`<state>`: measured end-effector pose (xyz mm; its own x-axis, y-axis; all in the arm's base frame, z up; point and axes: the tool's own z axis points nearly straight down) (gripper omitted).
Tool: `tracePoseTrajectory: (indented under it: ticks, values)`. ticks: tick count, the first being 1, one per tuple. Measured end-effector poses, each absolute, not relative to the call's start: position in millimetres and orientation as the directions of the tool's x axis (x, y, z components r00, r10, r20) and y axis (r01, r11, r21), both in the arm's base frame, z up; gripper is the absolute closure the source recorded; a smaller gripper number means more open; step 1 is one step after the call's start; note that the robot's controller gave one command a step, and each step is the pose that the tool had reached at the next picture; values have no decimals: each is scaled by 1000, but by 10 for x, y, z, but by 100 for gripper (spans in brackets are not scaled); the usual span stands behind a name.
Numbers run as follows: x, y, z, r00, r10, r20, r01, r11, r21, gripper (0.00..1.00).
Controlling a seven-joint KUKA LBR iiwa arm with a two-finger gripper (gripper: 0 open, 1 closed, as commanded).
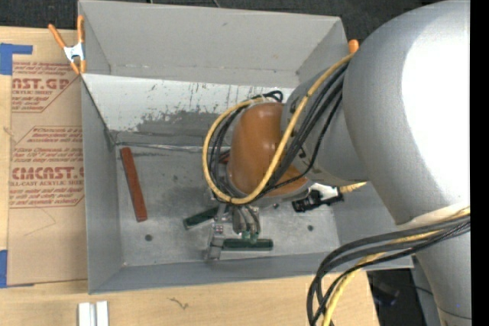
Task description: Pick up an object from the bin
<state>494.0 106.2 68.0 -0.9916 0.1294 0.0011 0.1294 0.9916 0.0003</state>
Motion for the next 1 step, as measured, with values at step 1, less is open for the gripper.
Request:
tracePoseTrajectory:
  ticks: [1]
  values:
    - [4939, 1064, 686, -992, 129, 1, 129, 992, 1, 100]
